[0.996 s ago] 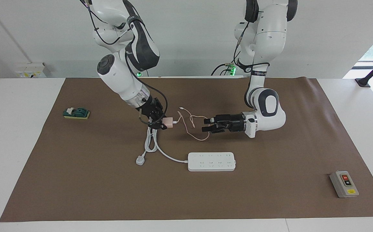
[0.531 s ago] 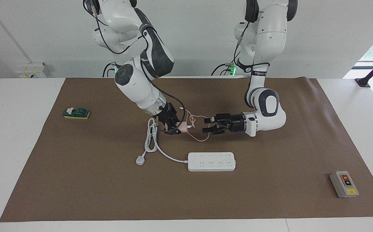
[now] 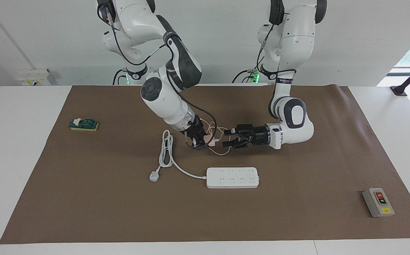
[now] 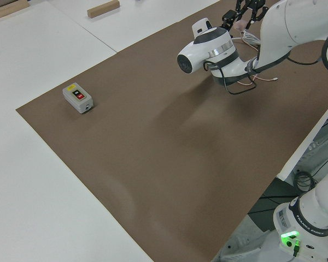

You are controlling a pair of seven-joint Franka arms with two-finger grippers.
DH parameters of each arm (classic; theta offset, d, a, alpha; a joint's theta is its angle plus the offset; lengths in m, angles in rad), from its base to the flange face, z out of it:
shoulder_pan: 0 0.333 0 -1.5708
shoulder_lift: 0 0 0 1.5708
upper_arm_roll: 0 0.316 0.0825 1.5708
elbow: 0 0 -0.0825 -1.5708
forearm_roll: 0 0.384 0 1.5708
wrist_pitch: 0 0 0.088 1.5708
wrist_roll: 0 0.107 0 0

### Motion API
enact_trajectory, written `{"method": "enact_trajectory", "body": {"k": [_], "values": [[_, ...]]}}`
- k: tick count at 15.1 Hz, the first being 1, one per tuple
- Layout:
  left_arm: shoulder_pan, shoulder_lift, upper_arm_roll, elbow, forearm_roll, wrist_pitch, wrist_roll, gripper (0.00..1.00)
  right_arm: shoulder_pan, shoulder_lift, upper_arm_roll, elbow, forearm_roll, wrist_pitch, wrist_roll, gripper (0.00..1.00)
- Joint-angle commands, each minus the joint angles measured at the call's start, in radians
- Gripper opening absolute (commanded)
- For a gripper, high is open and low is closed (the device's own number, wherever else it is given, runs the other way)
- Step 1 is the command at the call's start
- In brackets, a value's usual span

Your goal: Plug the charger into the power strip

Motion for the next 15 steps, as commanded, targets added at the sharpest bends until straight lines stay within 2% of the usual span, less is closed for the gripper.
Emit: {"method": "enact_trajectory", "body": {"k": [1,10,15], "values": [[-0.025,-0.005,0.02,-0.018,-0.021,0.009,0.024,1.0,0.015,0.014,-0.006,0.031,0.001,-0.023,0.03,0.05],[-0.027,-0.002,0.02,-0.019,-0.019,0.019,0.031,1.0,0.028,0.016,-0.004,0.034,-0.057,-0.052,0.053,0.05],[-0.056,-0.003,0.04,-0.059,-0.019,0.014,0.068,1.0,0.051,0.016,-0.003,0.042,-0.057,-0.051,0.067,0.06]]}}
